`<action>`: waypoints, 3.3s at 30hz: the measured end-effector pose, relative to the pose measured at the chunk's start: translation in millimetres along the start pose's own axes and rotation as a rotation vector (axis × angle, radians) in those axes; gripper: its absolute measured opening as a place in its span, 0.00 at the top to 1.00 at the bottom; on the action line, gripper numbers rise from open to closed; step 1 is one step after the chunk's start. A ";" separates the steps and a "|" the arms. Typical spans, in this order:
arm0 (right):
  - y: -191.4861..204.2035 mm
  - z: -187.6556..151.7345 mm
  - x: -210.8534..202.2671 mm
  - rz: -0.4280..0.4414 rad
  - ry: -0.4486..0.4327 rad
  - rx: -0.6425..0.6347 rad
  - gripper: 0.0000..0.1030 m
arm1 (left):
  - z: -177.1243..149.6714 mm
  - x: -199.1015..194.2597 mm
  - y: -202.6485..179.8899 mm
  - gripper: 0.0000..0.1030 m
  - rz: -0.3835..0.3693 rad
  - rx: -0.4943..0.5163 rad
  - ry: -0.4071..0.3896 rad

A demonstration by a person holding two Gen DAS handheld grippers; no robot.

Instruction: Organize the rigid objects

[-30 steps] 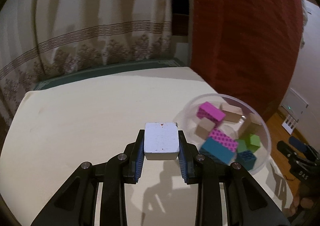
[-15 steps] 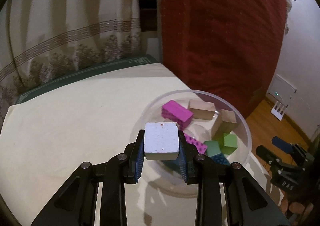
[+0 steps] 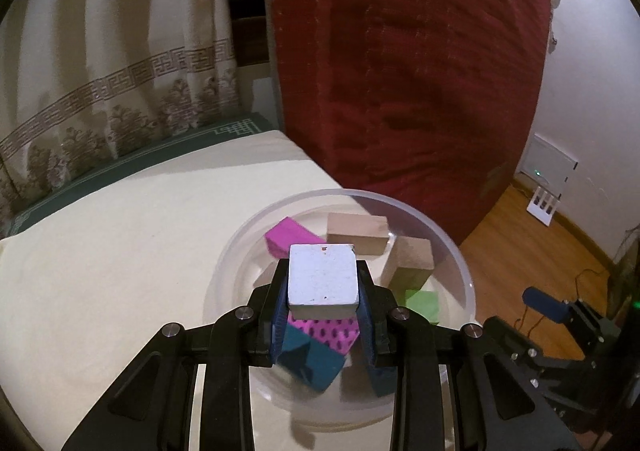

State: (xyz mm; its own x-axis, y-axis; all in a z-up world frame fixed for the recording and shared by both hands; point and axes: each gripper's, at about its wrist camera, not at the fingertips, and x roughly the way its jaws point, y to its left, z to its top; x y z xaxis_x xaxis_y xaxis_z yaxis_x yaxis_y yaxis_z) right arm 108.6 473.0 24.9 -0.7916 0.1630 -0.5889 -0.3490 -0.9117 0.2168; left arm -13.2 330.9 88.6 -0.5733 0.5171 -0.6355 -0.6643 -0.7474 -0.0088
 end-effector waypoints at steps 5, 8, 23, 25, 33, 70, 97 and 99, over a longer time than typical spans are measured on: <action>-3.1 0.0 -0.7 0.004 0.002 0.004 0.25 | 5.1 6.7 -6.2 0.70 -0.010 0.012 0.003; -3.3 -0.5 -0.9 0.002 0.002 0.003 0.25 | 8.5 9.8 -9.8 0.69 -0.028 0.019 0.005; 5.4 -10.9 -7.3 0.007 0.022 -0.019 0.23 | -12.4 -7.1 8.2 0.06 0.118 -0.002 -0.012; 7.8 -12.8 -8.8 0.006 0.025 -0.024 0.23 | -15.3 -11.4 9.8 0.04 0.125 -0.008 -0.016; 20.3 -15.0 -16.6 0.004 0.020 -0.044 0.22 | -22.7 -24.3 10.6 0.02 0.162 -0.008 -0.023; 56.7 -8.8 -49.0 -0.093 -0.058 -0.135 0.00 | -37.1 -89.9 26.0 0.00 0.266 -0.065 -0.115; 70.5 -15.1 -66.2 -0.184 -0.097 -0.202 0.00 | -48.4 -105.0 16.4 0.00 0.290 -0.027 -0.097; 70.4 -15.6 -65.3 -0.178 -0.092 -0.203 0.00 | -49.1 -102.4 16.4 0.00 0.290 -0.028 -0.089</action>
State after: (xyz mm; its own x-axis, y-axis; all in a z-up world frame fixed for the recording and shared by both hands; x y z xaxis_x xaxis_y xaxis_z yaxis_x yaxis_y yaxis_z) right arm 143.6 392.2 66.5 -0.7722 0.3523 -0.5287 -0.3863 -0.9211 -0.0494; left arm 58.2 245.2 115.6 -0.7776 0.3144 -0.5444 -0.4545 -0.8795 0.1411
